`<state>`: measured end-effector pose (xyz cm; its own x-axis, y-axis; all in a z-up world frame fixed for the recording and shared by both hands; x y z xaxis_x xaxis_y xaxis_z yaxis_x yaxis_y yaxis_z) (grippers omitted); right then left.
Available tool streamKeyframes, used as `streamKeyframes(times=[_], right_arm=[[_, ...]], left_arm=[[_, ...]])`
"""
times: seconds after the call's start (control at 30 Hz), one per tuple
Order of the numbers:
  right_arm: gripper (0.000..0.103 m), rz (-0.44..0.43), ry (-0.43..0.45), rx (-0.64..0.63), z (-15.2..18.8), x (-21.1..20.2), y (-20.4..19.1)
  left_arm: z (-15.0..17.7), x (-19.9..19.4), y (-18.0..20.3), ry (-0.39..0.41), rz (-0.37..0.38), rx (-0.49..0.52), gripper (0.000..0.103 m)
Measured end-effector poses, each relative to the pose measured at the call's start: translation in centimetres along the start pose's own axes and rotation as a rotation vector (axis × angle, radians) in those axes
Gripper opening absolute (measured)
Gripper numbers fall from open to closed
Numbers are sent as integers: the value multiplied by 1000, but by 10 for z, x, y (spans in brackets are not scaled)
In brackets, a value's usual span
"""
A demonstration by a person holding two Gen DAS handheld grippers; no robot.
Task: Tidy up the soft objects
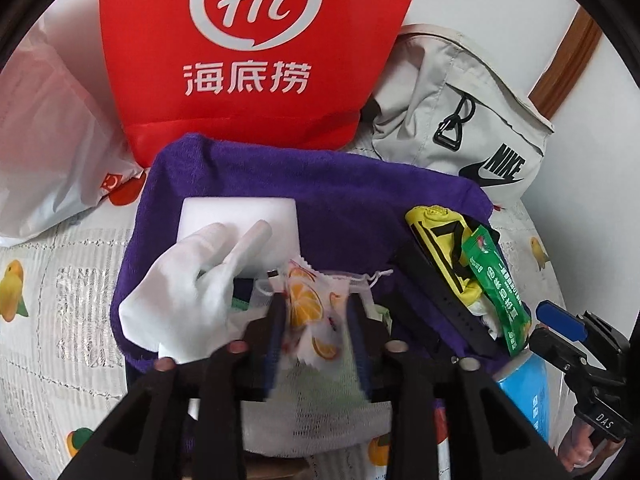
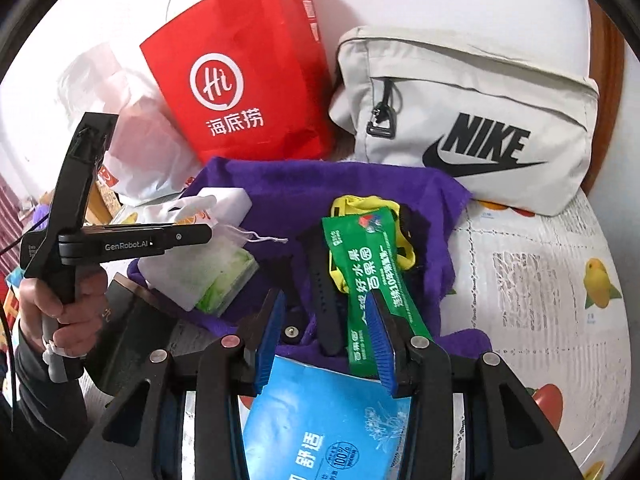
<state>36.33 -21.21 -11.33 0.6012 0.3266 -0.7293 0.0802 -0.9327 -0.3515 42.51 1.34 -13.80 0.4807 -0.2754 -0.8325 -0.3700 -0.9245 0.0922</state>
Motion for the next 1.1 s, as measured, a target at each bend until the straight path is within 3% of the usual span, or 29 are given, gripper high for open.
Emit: streamKeyframes(times=[0.1, 0.4, 0.47, 0.53, 0.6, 0.67, 0.87, 1.1], right_arm=[[42, 1, 3, 17, 2, -2, 3], [52, 69, 23, 10, 13, -19, 3], [63, 89, 33, 11, 16, -29, 1], [66, 110, 52, 8, 19, -39, -3], [70, 127, 67, 3, 23, -51, -8], [76, 124, 84, 6, 28, -66, -14], [87, 121, 110, 13, 47, -107, -31], [89, 186, 107, 33, 81, -149, -42]], left_arm=[[-4, -4, 3, 16, -3, 2, 67], [-3, -35, 9, 18, -83, 30, 69], [2, -46, 13, 26, -99, 33, 69], [9, -59, 19, 31, -116, 34, 72], [18, -74, 25, 37, -126, 28, 83], [30, -91, 30, 49, -129, 10, 87], [69, -143, 53, 88, -191, -11, 93], [117, -210, 79, 169, -267, -34, 96]])
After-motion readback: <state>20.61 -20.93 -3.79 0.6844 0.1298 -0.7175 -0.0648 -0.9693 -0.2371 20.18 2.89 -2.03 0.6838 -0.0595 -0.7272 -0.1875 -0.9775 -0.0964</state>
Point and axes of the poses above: each gripper's, at about its wrist camera, not at the fingertips, and x roughly the way its jaws point, y to its right, z to its underside, the point moved 2 cm from there along x, roughly the way its jaws point, and after that the axes turned 15 degrees about x, right-handed, at the moved point
